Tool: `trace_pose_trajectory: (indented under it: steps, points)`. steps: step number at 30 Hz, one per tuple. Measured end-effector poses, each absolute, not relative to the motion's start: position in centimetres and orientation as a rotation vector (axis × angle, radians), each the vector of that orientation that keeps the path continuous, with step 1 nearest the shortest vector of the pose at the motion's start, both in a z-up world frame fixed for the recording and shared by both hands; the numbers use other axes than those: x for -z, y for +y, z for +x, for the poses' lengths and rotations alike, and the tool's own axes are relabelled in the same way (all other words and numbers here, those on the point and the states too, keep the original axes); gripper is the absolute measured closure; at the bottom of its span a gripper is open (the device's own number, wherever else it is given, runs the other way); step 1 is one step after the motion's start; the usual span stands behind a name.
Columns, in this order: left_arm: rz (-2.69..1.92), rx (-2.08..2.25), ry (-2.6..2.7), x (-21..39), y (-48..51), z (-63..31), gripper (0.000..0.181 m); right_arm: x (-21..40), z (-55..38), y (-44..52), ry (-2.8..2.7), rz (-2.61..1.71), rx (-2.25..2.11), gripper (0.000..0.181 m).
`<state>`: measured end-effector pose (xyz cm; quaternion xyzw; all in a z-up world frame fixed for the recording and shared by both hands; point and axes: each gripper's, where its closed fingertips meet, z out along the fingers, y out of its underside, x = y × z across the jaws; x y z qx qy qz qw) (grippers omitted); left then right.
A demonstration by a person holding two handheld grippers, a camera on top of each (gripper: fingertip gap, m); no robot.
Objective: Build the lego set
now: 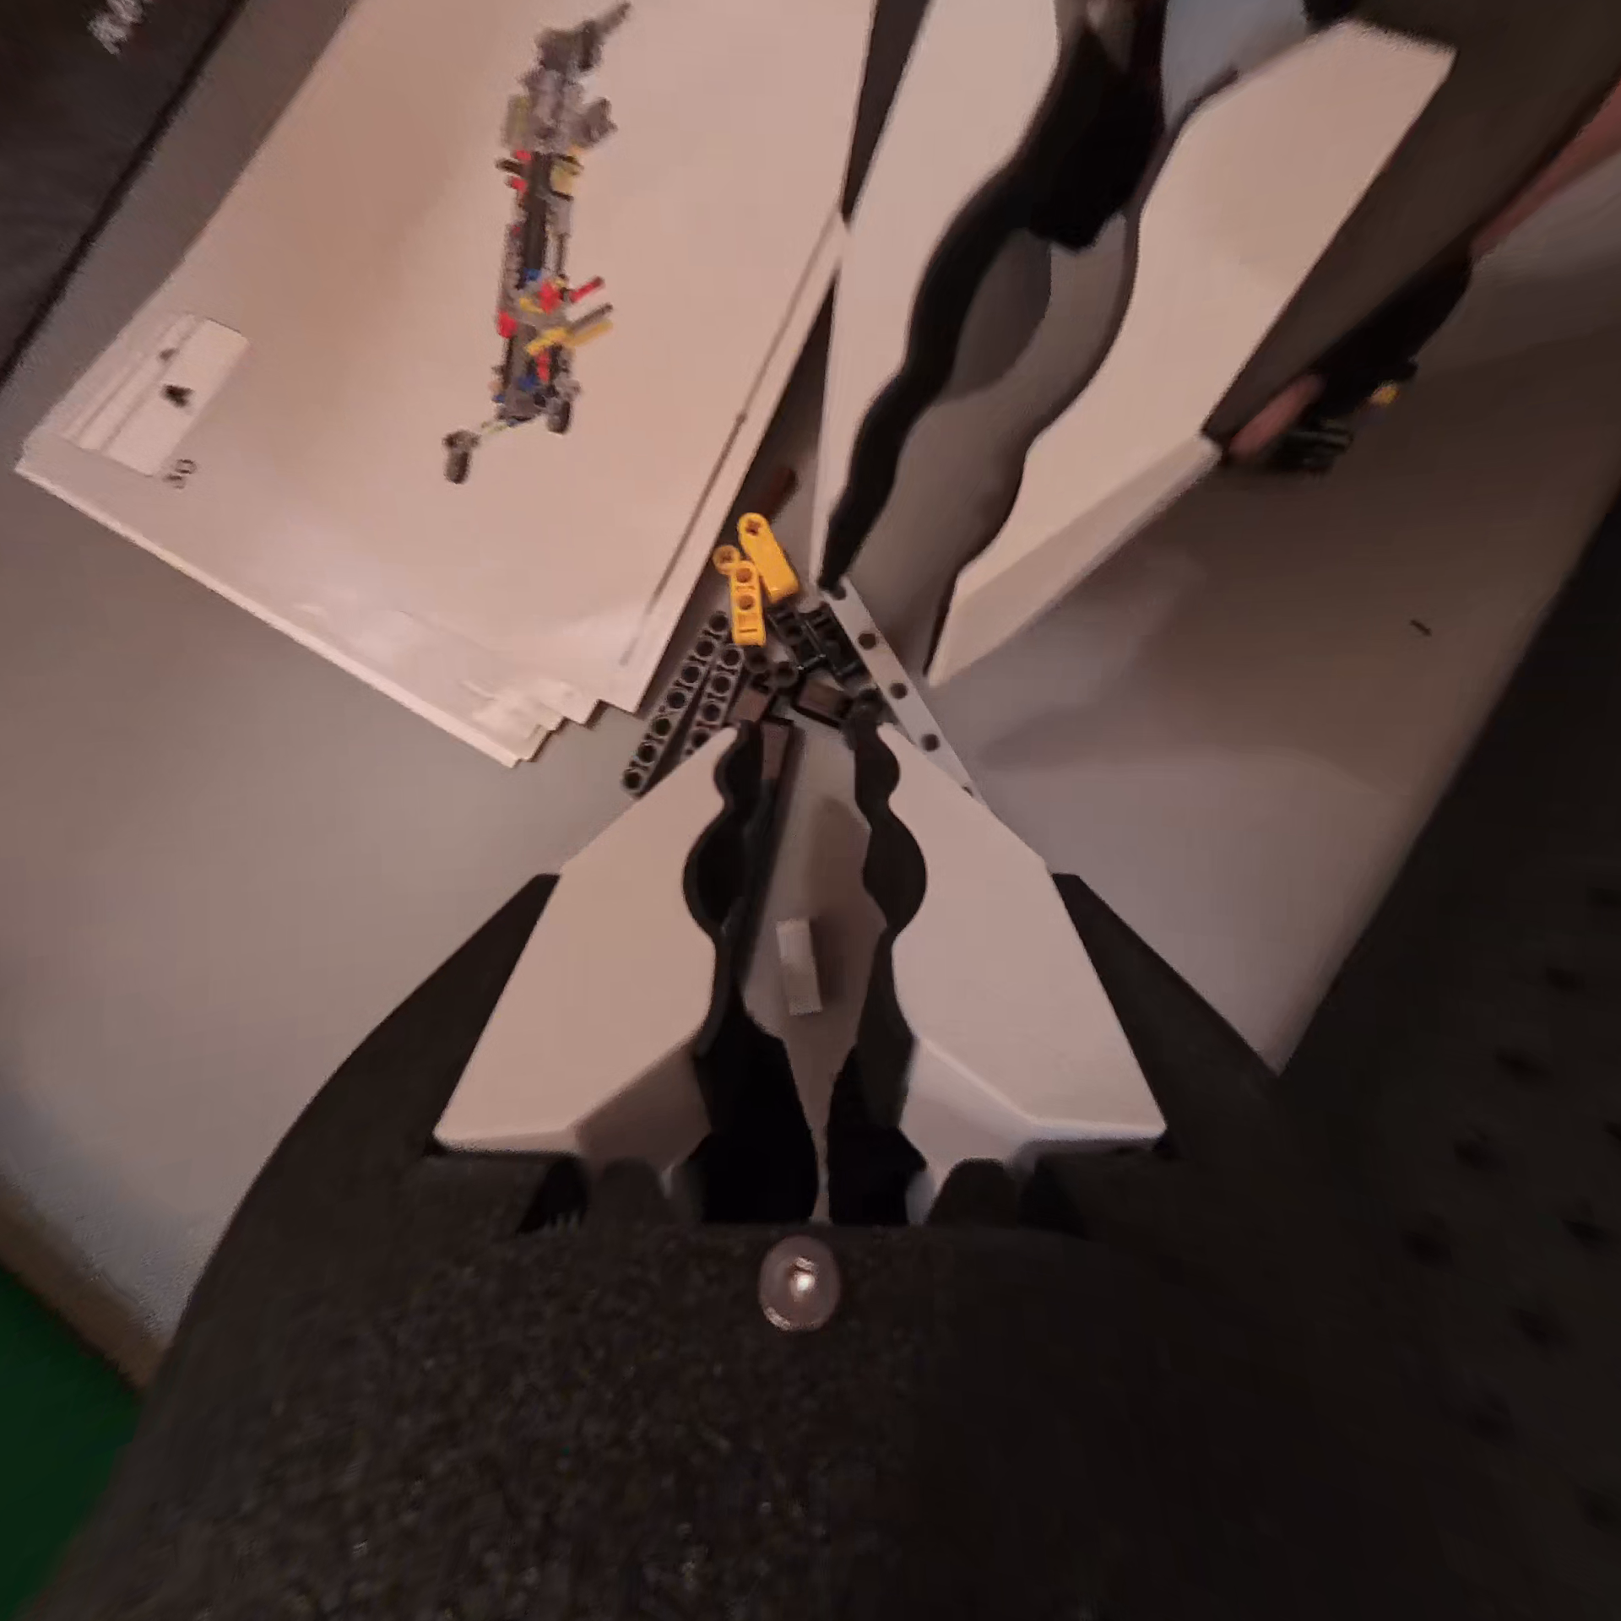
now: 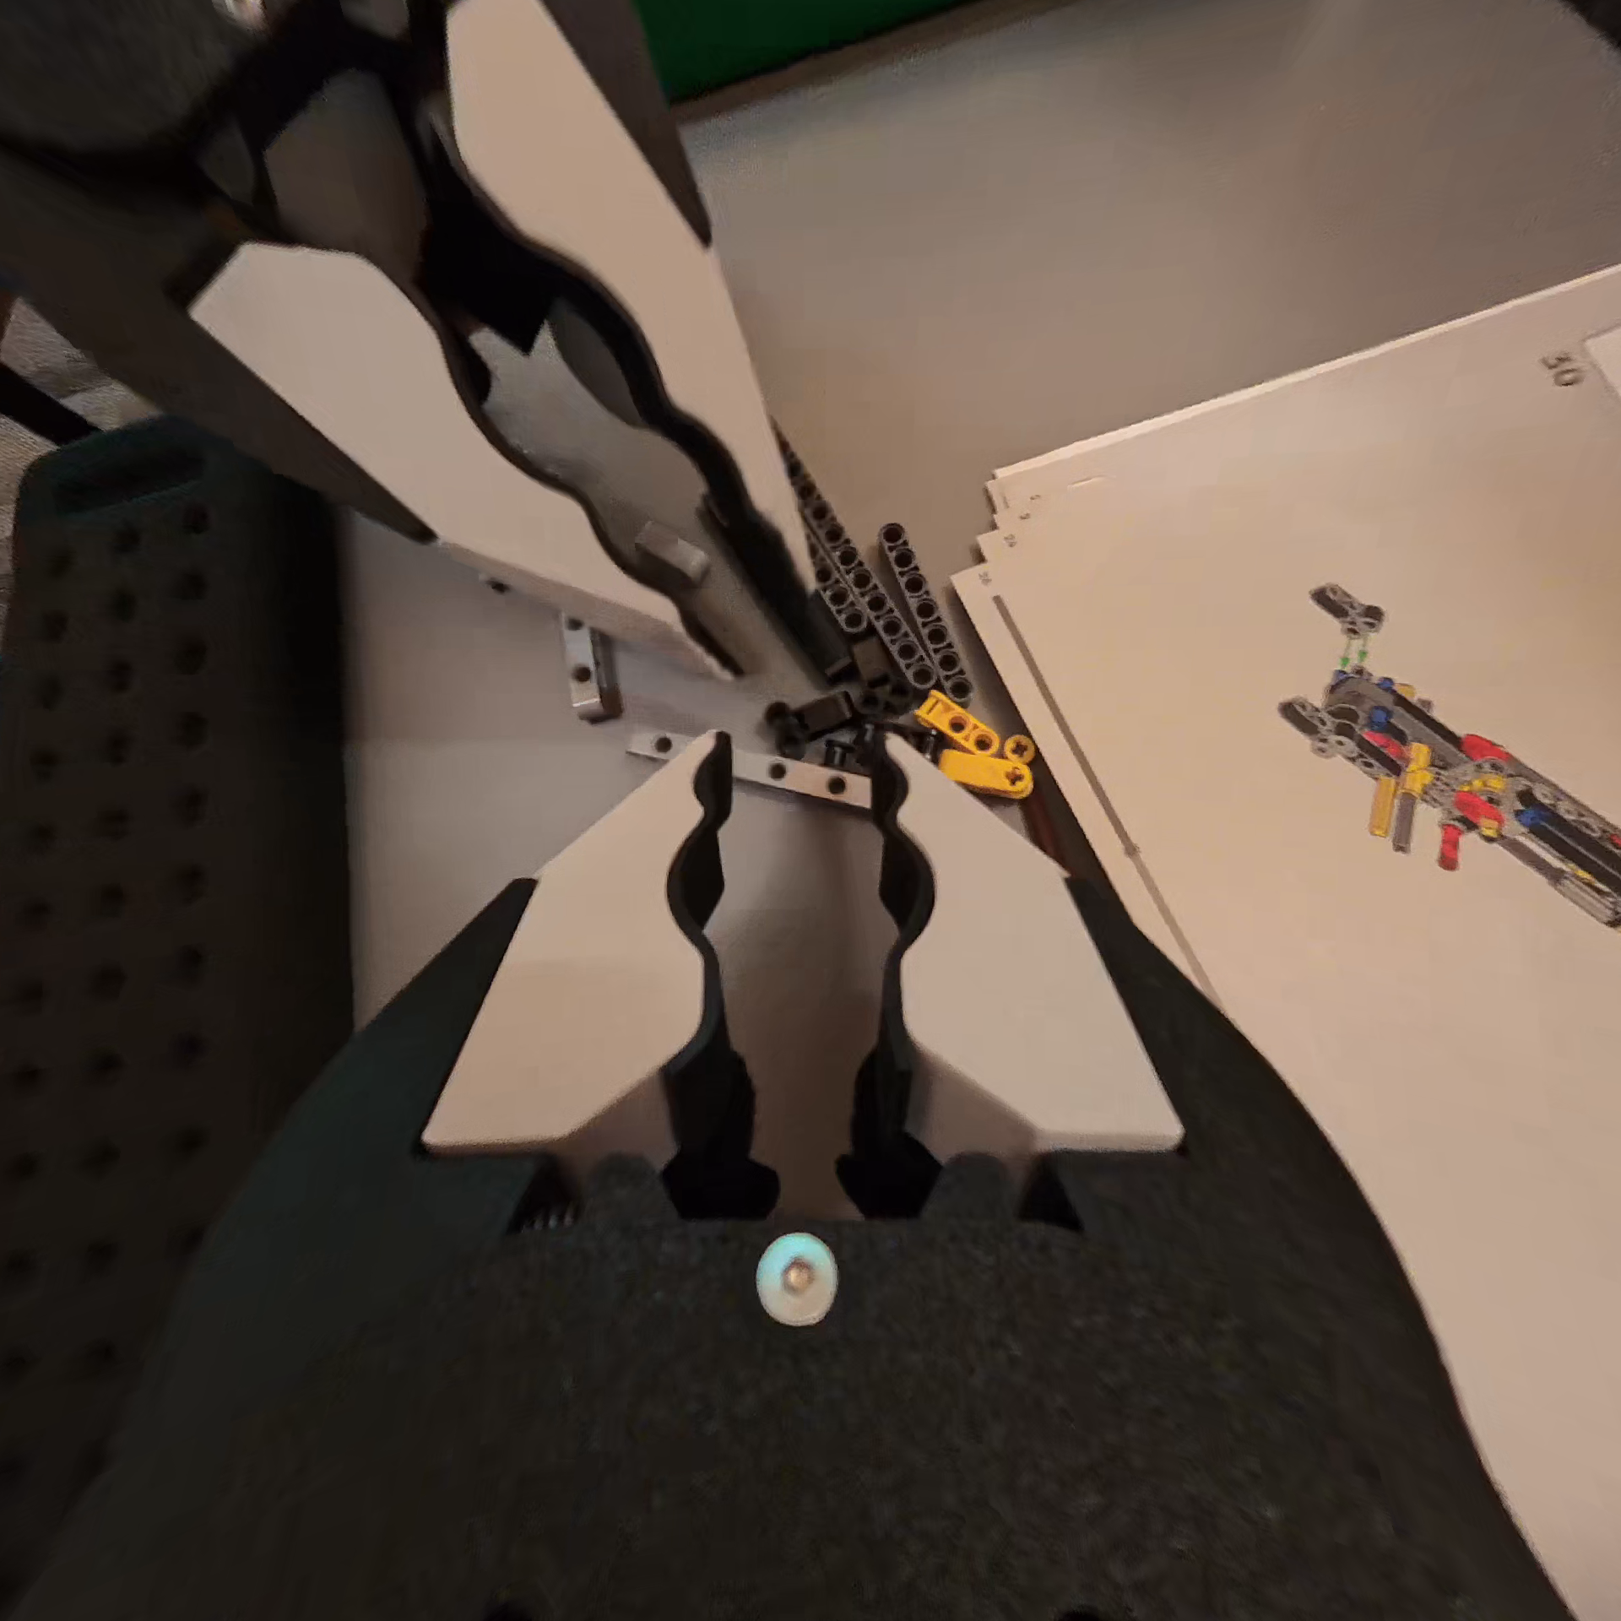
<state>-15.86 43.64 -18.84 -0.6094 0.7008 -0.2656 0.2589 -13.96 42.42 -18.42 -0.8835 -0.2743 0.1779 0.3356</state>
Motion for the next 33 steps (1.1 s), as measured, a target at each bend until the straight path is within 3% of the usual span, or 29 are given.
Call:
trace_pose_trajectory:
  steps: [15, 21, 25, 29, 33]
  points:
    - [-1.641, 0.692, 2.001, 21.5, 42.6, -15.0, 0.175, 15.8, -5.4, 31.2, -0.239, -2.317, -0.299, 0.151]
    - [-1.571, 0.789, 1.808, 16.4, 42.6, -14.6, 0.176, 15.6, -1.6, 24.2, -0.082, -2.368, -0.179, 0.151]
    - [-1.450, 1.223, 1.874, 13.2, 32.3, -10.9, 0.176, 16.3, 0.0, 20.7, 0.034, -2.366, -0.166, 0.151]
    - [-1.369, 1.107, 2.134, 17.3, 23.4, -6.9, 0.175, 16.3, 0.5, 19.3, 0.076, -2.333, -0.165, 0.151]
    - [-1.397, 0.984, 2.192, 19.5, 20.7, -3.5, 0.175, 16.5, 0.6, 18.7, 0.071, -2.316, -0.166, 0.151]
